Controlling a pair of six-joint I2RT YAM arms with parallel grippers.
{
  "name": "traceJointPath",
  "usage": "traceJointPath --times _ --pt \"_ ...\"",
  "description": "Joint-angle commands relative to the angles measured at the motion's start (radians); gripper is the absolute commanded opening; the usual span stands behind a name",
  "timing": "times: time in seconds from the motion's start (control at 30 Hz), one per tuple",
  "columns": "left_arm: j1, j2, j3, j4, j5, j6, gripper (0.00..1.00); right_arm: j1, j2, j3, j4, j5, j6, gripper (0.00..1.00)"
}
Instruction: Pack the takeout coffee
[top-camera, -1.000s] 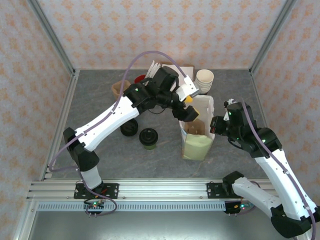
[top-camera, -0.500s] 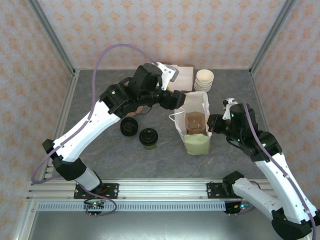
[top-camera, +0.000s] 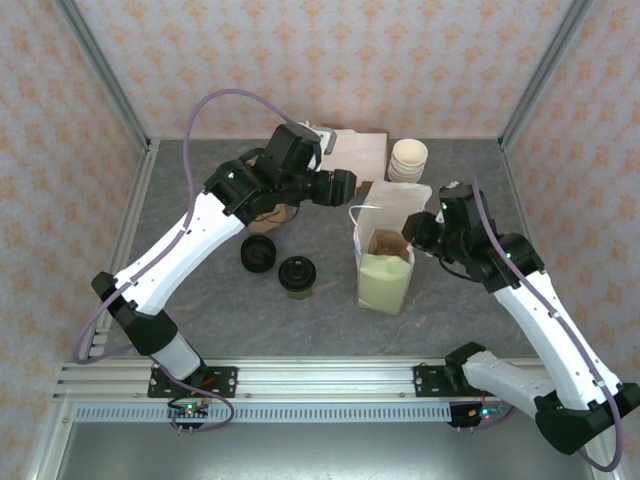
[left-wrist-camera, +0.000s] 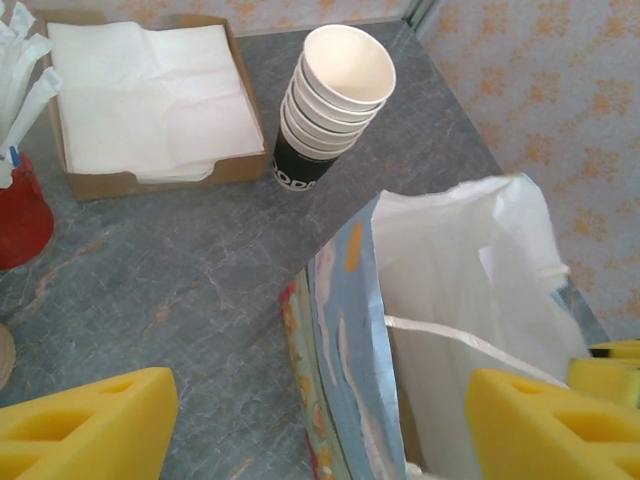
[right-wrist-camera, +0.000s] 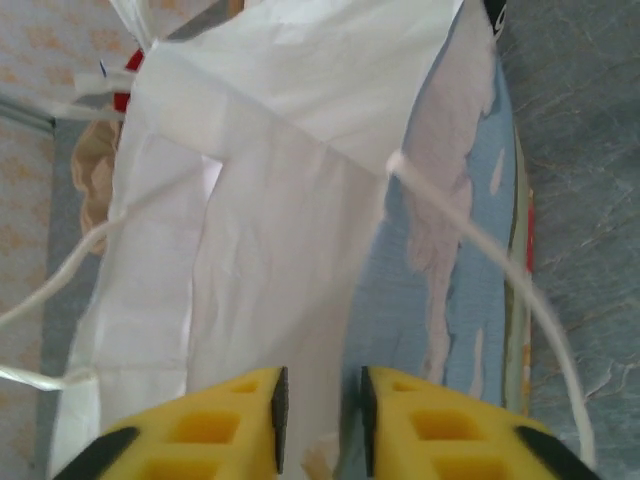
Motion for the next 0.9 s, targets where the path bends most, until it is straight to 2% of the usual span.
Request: traceJointPath --times 0.0,0.13,0.3,0.37,0.53,0.63,0.87 --pt "0.035 0.007 0.034 0.008 -0.008 0.021 0.77 -0.017 0.032 0.095 -0.145 0.096 -0.015 0.47" --pt "0.050 -0.011 -0.011 0.082 -0.135 0.114 0.78 -0.065 0.073 0.194 -0.325 0.178 -0.046 0.59" --pt "0.061 -0.035 -0.067 0.175 -0.182 0.111 0.79 -0.162 0.091 0.269 -0.422 0.207 -0.054 0.67" --pt "0.061 -0.051 -0.101 0.213 -0.169 0.096 0.78 -0.207 0.100 0.288 -0.405 0.143 -0.064 0.70" --pt "0.055 -0.105 -0.244 0.310 -0.118 0.104 0.73 -0.240 0.157 0.318 -0.304 0.020 -0.097 0.73" --pt "0.054 -0.115 -0.255 0.284 -0.113 0.087 0.73 -0.253 0.196 0.352 -0.269 -0.058 -0.093 0.74" --pt "0.045 -0.118 -0.255 0.200 -0.093 0.064 0.73 -0.256 0.300 0.325 -0.228 -0.112 -0.132 0.74"
